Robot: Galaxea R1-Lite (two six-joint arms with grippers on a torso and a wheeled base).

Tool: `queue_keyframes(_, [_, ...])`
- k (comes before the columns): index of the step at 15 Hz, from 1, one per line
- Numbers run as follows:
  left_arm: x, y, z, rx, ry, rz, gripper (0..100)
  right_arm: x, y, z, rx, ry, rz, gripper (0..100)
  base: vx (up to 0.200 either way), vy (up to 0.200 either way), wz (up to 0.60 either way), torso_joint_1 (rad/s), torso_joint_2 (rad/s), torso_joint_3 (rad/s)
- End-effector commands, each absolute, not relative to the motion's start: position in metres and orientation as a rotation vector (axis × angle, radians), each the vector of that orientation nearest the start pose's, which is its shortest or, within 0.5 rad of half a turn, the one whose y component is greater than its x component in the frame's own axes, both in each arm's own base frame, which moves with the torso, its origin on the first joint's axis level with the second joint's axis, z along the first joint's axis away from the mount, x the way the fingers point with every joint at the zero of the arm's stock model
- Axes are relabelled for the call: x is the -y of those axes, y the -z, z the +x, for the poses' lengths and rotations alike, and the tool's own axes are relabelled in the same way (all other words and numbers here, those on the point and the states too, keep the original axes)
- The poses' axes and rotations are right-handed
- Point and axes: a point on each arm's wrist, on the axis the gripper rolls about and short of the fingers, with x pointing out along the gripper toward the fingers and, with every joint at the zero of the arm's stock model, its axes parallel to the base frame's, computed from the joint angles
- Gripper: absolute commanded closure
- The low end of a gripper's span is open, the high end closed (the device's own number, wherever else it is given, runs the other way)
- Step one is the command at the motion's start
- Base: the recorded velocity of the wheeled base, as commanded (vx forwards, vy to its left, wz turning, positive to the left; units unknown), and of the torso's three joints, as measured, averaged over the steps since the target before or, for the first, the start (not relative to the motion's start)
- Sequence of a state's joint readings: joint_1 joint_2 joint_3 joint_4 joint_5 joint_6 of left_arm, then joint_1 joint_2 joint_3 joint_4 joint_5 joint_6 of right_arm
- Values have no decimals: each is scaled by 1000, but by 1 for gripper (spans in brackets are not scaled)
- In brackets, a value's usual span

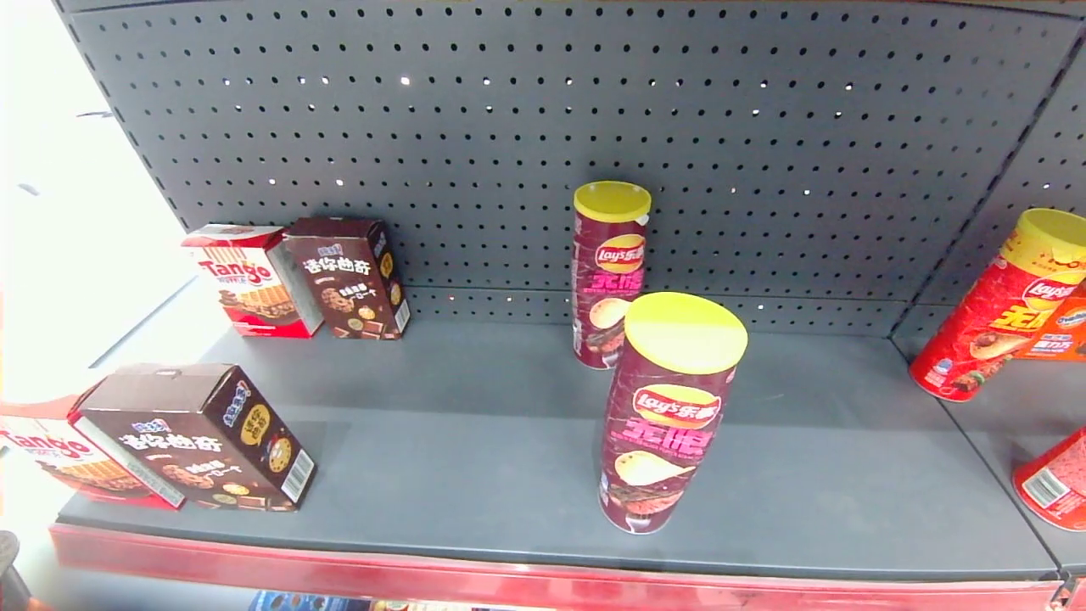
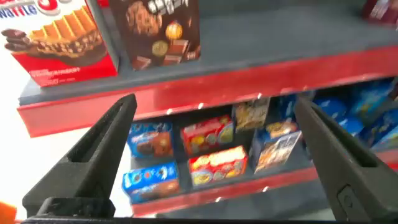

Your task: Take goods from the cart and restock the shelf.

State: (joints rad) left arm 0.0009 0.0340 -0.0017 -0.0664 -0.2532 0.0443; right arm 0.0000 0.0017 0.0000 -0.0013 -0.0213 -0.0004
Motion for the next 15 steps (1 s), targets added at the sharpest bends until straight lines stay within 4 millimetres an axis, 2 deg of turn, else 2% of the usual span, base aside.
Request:
queue_keyframes(1, [6, -82, -24, 72, 253, 50, 0, 0, -76, -23, -2, 21, -2, 0, 0, 0, 0, 0, 0, 0])
queue_keyframes(6, [6, -82, -24, 66, 256, 10, 0, 0, -76, -23, -2, 21, -2, 0, 0, 0, 0, 0, 0, 0])
queue_keyframes(9, [-3, -77, -23, 19, -109, -4, 0, 0, -76, -23, -2, 21, -2, 0, 0, 0, 0, 0, 0, 0])
queue_keyframes(13, [1, -76, -23, -2, 43, 57, 0, 0, -76, -23, -2, 21, 0, 0, 0, 0, 0, 0, 0, 0])
queue_keyframes(15, [1, -75, -23, -2, 46, 57, 0, 0, -76, -23, -2, 21, -2, 0, 0, 0, 0, 0, 0, 0])
